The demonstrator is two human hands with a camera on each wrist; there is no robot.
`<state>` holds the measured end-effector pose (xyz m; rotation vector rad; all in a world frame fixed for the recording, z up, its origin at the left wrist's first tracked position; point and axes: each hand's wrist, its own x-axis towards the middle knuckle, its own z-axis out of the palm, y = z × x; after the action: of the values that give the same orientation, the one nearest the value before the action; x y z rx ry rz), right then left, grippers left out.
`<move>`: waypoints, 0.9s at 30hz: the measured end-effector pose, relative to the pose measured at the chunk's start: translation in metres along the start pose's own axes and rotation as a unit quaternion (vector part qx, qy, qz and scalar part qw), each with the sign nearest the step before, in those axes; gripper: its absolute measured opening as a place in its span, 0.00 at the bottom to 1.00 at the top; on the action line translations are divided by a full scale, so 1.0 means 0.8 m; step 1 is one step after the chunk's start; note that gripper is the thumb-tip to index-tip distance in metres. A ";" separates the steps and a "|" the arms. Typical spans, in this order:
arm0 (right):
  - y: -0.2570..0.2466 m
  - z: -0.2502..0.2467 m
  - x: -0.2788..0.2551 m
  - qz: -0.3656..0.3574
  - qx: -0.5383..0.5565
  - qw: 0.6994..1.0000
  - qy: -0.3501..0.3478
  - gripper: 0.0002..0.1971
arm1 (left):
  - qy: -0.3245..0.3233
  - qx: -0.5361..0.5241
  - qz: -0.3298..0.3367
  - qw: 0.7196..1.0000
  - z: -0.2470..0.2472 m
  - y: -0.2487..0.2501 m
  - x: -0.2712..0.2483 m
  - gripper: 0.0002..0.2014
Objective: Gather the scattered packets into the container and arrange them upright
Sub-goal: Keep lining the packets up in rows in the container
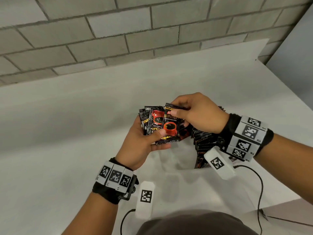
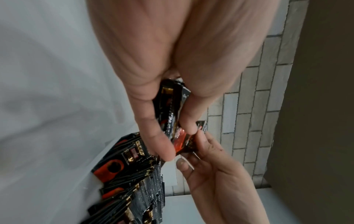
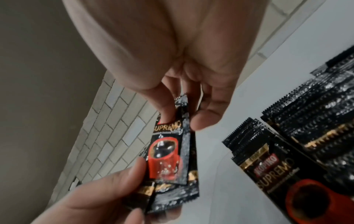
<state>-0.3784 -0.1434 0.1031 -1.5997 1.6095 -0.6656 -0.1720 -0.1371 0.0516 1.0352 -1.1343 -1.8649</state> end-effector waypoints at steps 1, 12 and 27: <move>0.001 -0.002 0.001 -0.006 -0.018 1.000 0.009 0.06 | 0.001 0.001 0.003 1.000 -0.001 0.001 0.000 0.29; 0.020 -0.038 0.016 0.039 -0.057 0.998 0.005 0.04 | 0.099 0.015 -0.002 0.995 -0.052 -0.004 0.004 0.23; 0.048 0.001 0.048 -0.027 -0.368 0.927 -0.069 0.12 | 0.076 -0.001 -0.020 0.997 -0.054 -0.007 0.003 0.23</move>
<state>-0.3979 -0.1784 0.0660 -2.1608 1.8209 0.0680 -0.1357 -0.1525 0.0331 1.1851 -1.0305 -1.7841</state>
